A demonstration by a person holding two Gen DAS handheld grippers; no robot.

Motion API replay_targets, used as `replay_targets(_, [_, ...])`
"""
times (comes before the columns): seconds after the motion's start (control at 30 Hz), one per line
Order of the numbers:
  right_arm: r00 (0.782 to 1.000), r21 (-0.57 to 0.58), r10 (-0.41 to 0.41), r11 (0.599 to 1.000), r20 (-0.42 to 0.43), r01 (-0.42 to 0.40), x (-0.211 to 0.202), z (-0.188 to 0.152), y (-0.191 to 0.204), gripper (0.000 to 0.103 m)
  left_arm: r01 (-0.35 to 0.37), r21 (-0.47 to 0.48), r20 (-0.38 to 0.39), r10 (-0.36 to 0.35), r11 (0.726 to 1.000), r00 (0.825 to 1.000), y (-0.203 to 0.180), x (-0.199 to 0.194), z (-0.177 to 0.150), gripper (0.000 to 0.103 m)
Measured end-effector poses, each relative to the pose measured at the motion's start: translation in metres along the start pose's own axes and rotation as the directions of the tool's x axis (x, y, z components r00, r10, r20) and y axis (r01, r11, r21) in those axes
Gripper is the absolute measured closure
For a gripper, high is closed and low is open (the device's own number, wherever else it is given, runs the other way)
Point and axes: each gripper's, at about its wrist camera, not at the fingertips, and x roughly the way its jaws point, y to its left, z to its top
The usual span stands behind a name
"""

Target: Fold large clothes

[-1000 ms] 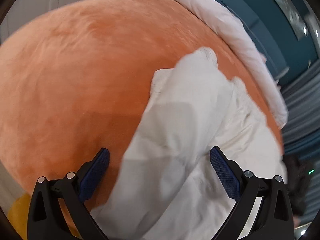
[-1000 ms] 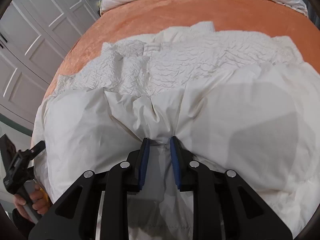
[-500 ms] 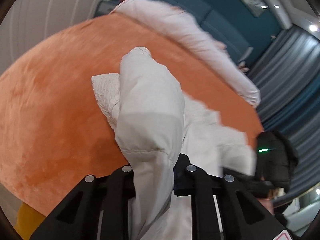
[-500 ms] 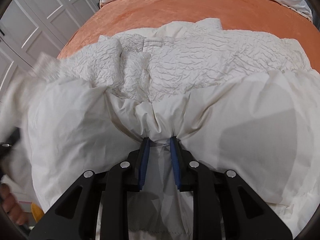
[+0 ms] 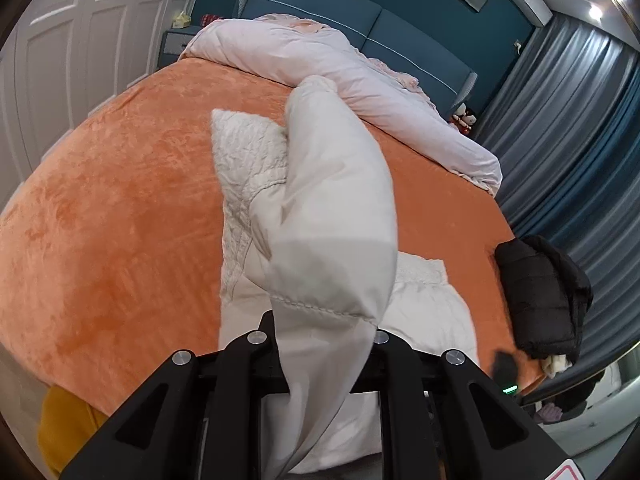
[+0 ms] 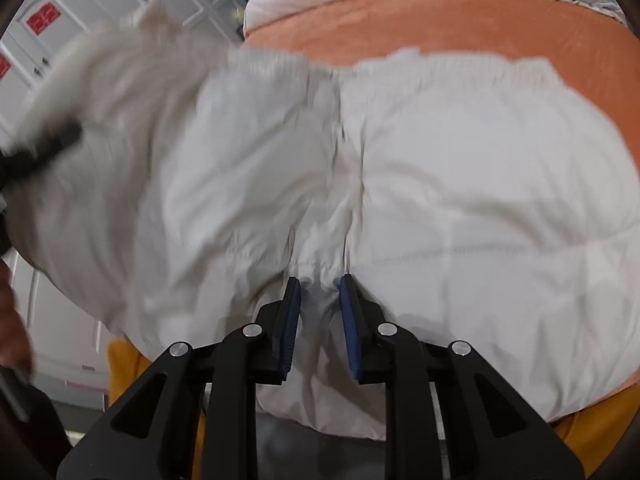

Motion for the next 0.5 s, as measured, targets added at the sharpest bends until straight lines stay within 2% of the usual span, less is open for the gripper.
replay_targets(0.07, [0.999,0.036,0.04,0.999,-0.024,-0.04,0.016,-0.003,-0.004,0.083,0.008,0.01,0.002,-0.008,1.0,1.0,-0.014,-0.005,-0.001,0.091])
replay_targets(0.23, [0.997,0.034,0.068,0.997,-0.044,-0.067,0.046,-0.002,-0.005,0.087,0.051,0.033,-0.022,-0.051,0.998,0.998,-0.042,-0.005,-0.008,0.091])
replay_targets(0.4, [0.99,0.089,0.133,0.988,-0.039,-0.129,0.054,-0.003,-0.017,0.088,0.119,0.105,-0.087,-0.11,0.987,0.99,-0.098,0.019,-0.015,0.091])
replay_targets(0.5, [0.985,0.133,0.174,0.976,-0.019,-0.17,0.053,-0.005,-0.025,0.089,0.136,0.156,-0.136,-0.115,0.978,0.984,-0.135,0.041,-0.019,0.091])
